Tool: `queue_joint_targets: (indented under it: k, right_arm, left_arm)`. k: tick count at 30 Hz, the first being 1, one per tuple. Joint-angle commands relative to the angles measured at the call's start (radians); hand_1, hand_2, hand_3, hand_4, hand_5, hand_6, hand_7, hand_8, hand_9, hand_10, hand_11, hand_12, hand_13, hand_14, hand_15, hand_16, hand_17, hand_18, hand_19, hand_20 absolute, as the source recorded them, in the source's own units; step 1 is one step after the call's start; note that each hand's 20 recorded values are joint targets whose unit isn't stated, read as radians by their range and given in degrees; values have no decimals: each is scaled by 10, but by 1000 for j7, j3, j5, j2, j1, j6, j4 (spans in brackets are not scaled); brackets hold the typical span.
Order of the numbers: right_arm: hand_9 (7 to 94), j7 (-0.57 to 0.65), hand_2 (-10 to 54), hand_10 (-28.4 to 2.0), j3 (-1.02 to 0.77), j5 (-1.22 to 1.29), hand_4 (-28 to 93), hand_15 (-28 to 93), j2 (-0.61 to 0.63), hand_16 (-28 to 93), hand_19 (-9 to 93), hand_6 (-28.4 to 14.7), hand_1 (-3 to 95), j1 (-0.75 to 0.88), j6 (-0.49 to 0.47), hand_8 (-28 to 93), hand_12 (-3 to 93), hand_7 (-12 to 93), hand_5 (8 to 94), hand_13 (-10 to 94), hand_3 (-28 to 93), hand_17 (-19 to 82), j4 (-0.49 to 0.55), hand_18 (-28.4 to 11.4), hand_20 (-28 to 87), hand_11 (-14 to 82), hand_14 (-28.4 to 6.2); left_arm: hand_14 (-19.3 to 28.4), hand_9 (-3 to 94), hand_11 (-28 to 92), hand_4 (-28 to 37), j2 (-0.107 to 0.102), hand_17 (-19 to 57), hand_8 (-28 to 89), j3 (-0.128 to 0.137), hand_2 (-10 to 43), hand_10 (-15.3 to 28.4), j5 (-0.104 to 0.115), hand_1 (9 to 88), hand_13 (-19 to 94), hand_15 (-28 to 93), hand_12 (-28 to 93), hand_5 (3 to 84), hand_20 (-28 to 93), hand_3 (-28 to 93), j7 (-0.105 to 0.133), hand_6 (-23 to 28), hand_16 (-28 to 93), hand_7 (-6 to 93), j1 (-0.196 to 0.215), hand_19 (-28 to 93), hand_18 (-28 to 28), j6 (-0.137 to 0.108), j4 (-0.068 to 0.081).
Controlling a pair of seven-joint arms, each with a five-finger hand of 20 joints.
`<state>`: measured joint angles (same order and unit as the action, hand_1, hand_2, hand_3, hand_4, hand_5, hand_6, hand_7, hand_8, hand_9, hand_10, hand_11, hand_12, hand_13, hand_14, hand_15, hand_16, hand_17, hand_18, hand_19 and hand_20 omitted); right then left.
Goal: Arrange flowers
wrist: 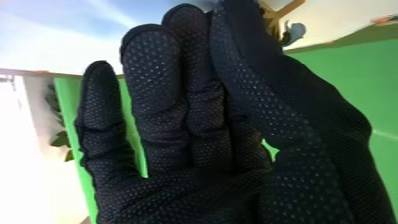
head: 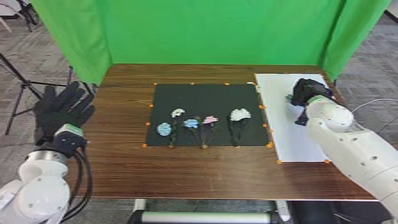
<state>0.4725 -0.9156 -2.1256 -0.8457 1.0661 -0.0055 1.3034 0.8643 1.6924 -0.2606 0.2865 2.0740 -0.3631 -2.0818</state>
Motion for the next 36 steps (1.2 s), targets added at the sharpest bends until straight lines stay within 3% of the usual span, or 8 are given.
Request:
queue_joint_targets:
  k: [1, 8, 18, 23, 29, 33, 35, 36]
  right_arm:
    - [838, 13, -95, -67, -91, -28, -283, 487, 32, 411, 707, 24, 585, 47, 23, 40, 496, 502, 700, 696, 708, 256, 200, -199, 351, 218, -43]
    - [831, -25, -95, -70, -110, -40, -283, 488, 43, 410, 701, 22, 584, 120, 22, 48, 490, 499, 698, 695, 714, 252, 361, -200, 348, 209, -45]
    - [830, 48, -95, -76, -260, -61, -283, 490, 35, 401, 701, 19, 571, 366, -30, 77, 482, 484, 701, 694, 740, 250, 598, -209, 342, 197, -52]
    - [832, 38, -95, -79, -296, -61, -283, 492, 2, 395, 702, 18, 571, 473, -50, 79, 479, 478, 703, 693, 741, 250, 638, -210, 338, 194, -55]
    - [838, 49, -95, -79, -278, -66, -283, 498, -25, 389, 707, 16, 570, 491, -34, 69, 476, 472, 707, 696, 730, 252, 656, -212, 337, 187, -60]
    - [840, 43, -95, -80, -268, -72, -283, 500, -42, 387, 708, 15, 571, 499, -59, 66, 474, 469, 709, 697, 727, 252, 667, -213, 336, 183, -60]
    - [841, 43, -95, -81, -263, -66, -283, 500, -45, 387, 708, 14, 572, 508, -60, 67, 476, 467, 710, 697, 727, 252, 667, -213, 336, 182, -60]
    - [841, 49, -95, -81, -260, -61, -283, 500, -50, 387, 709, 14, 572, 512, -64, 67, 476, 466, 711, 697, 726, 252, 666, -213, 336, 181, -60]
  left_arm:
    - [144, 242, 200, -283, 5, -74, -108, -5, 122, 136, -19, 238, 129, 337, 80, 334, 81, 703, -10, 77, -101, 153, 10, 274, 121, 20, -9]
    - [144, 242, 198, -283, 21, -74, -108, 5, 121, 136, -16, 235, 129, 334, 80, 332, 81, 704, -6, 76, -101, 152, 45, 272, 122, 47, -21]
    - [145, 242, 191, -283, 15, -74, -106, 15, 140, 135, -44, 199, 129, 328, 81, 332, 83, 684, 8, 74, -97, 147, 51, 270, 122, 37, -30]
    - [146, 240, 185, -283, 29, -74, -106, 28, 155, 136, -99, 193, 128, 326, 82, 333, 84, 650, -15, 75, -95, 145, 57, 270, 122, 18, -32]
    - [146, 236, 184, -283, 31, -73, -104, 30, 154, 136, -91, 188, 127, 323, 85, 333, 84, 655, -2, 75, -93, 143, 61, 267, 122, 17, -31]
    - [145, 236, 184, -283, 29, -73, -103, 40, 145, 136, -110, 191, 126, 321, 86, 333, 84, 681, -34, 76, -93, 142, 54, 268, 123, -1, -36]
    - [144, 236, 186, -283, 4, -73, -103, 11, 142, 135, -118, 206, 126, 322, 86, 334, 85, 689, -10, 76, -92, 145, 42, 269, 122, -41, -37]
    - [145, 237, 192, -283, 7, -73, -104, 1, 142, 134, -129, 212, 126, 330, 87, 337, 85, 691, -9, 78, -92, 152, 33, 270, 122, -61, -38]
